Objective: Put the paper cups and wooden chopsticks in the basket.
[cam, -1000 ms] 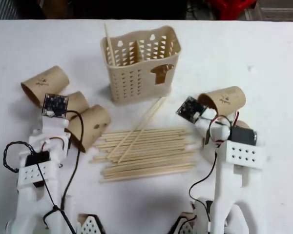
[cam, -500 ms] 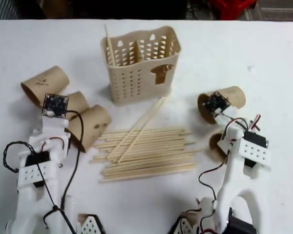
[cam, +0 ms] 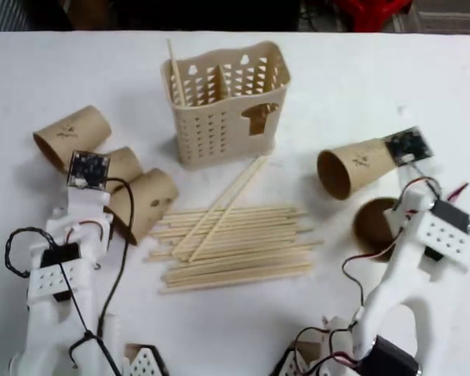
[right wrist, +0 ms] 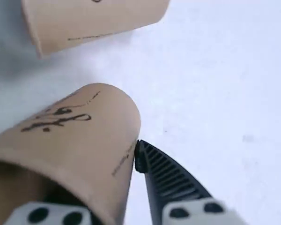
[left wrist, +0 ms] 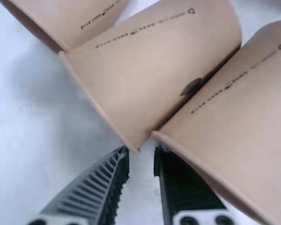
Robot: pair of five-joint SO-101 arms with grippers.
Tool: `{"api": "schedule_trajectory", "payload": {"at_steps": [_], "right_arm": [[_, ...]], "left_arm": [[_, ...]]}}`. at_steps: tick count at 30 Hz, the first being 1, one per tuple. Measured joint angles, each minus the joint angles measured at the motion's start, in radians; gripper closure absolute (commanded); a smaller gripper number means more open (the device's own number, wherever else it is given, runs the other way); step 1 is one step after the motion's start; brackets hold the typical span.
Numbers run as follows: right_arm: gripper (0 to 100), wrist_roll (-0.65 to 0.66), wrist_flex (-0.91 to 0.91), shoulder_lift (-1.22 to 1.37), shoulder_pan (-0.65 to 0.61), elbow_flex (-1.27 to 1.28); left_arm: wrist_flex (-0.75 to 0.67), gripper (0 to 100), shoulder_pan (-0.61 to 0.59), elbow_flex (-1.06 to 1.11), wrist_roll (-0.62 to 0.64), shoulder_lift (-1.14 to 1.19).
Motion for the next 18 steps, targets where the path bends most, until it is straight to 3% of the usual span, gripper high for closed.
{"api": "schedule_trajectory", "payload": {"at_steps": [4, 7, 12, 18], "right_arm": [[98.1, -0.087, 0.157, 0.000, 0.037, -0.213], [98.1, -0.201, 0.278, 0.000, -0.003, -0.410], [98.2, -0.460, 0.422, 0.006, -0.261, -0.744], [98.2, -0.736, 0.397, 0.144, -0.626, -1.071]], "left_arm": [[0.000, 89, 0.000, 0.000, 0.000, 0.000], [0.000, 89, 0.000, 0.000, 0.000, 0.000], [0.000, 89, 0.000, 0.000, 0.000, 0.000], [0.000, 89, 0.000, 0.000, 0.000, 0.000]]}}
